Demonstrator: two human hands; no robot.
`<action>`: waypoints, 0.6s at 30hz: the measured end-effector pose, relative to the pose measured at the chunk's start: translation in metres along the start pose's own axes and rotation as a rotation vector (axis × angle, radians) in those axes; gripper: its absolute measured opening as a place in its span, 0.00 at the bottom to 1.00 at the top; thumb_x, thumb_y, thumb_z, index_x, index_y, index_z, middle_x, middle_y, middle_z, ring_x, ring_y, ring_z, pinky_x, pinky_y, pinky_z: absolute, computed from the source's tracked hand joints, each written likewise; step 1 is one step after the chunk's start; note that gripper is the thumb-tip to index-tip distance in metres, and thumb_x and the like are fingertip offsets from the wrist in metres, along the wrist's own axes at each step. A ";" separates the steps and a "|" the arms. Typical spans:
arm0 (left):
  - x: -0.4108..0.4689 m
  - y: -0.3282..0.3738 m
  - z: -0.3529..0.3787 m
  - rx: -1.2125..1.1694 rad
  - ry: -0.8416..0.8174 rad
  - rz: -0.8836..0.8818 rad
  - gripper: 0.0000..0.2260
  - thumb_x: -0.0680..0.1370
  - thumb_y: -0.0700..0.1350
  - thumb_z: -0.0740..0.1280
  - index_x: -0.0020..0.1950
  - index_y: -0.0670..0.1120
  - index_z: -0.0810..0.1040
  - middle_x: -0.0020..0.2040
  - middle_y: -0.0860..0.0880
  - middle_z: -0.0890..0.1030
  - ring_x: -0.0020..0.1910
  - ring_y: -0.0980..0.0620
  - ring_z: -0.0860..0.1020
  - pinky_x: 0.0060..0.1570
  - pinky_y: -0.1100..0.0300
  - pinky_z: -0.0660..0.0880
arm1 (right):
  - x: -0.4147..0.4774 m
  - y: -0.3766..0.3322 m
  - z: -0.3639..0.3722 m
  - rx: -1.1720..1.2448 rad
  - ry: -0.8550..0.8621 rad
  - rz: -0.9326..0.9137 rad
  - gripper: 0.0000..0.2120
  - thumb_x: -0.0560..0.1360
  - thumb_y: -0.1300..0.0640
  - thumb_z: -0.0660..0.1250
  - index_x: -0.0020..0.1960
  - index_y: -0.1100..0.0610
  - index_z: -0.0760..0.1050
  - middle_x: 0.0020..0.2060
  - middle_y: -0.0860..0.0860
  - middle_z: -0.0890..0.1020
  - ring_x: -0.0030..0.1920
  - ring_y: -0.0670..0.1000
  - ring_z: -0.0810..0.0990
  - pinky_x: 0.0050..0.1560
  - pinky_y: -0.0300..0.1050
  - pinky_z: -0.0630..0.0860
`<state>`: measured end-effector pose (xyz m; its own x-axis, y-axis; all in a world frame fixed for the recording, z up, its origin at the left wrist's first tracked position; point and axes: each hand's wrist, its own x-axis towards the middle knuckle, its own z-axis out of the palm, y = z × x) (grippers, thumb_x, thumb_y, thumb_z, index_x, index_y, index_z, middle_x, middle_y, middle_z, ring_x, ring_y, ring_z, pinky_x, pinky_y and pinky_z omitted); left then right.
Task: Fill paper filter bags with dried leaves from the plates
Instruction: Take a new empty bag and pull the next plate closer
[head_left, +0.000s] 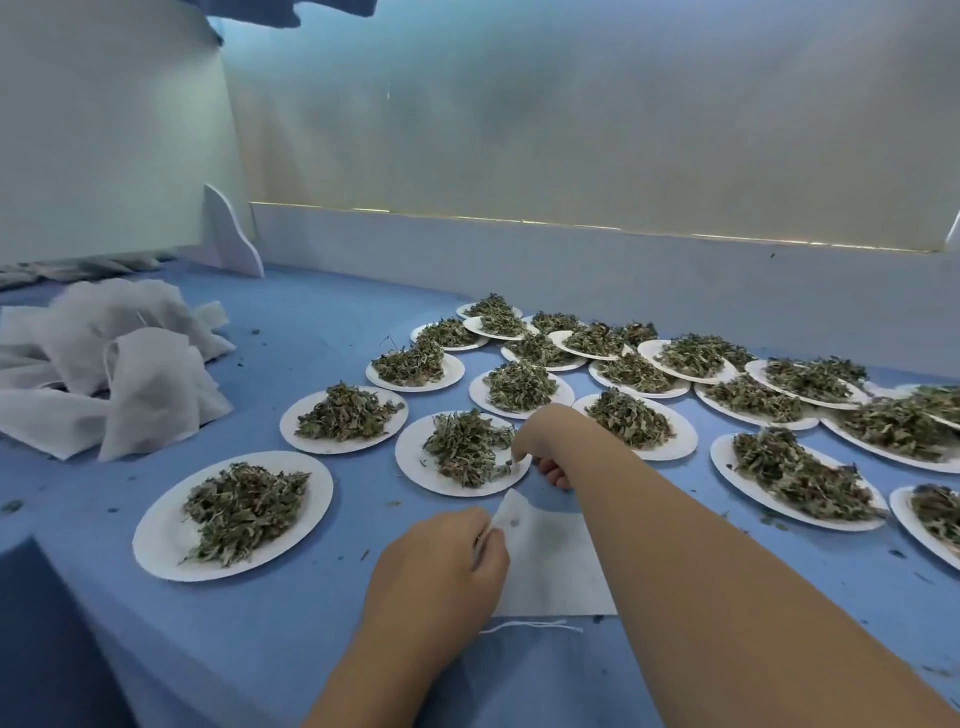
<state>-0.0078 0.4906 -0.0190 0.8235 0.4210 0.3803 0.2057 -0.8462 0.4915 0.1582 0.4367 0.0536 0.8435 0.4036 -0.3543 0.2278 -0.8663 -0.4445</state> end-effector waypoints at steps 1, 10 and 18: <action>0.000 0.000 0.000 -0.003 0.002 -0.001 0.17 0.79 0.53 0.58 0.35 0.45 0.60 0.30 0.47 0.66 0.30 0.51 0.63 0.28 0.58 0.55 | -0.001 -0.001 0.002 -0.030 0.018 -0.009 0.15 0.79 0.60 0.61 0.34 0.56 0.63 0.33 0.52 0.67 0.34 0.53 0.67 0.57 0.54 0.73; 0.000 0.003 -0.001 -0.013 -0.001 -0.013 0.17 0.79 0.52 0.58 0.34 0.45 0.59 0.29 0.48 0.65 0.30 0.51 0.62 0.29 0.57 0.56 | 0.032 -0.003 0.008 -0.190 0.047 0.132 0.13 0.78 0.57 0.56 0.36 0.60 0.68 0.33 0.54 0.72 0.31 0.53 0.69 0.34 0.43 0.69; -0.001 0.002 0.000 -0.010 -0.009 -0.023 0.17 0.78 0.51 0.58 0.33 0.45 0.59 0.28 0.48 0.64 0.29 0.51 0.62 0.28 0.56 0.56 | 0.019 -0.018 0.005 -0.249 -0.072 0.131 0.13 0.81 0.55 0.59 0.42 0.63 0.69 0.39 0.57 0.72 0.43 0.57 0.73 0.48 0.48 0.71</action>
<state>-0.0082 0.4887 -0.0186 0.8235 0.4371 0.3616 0.2191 -0.8330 0.5081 0.1679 0.4612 0.0509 0.8391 0.2958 -0.4566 0.2394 -0.9544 -0.1784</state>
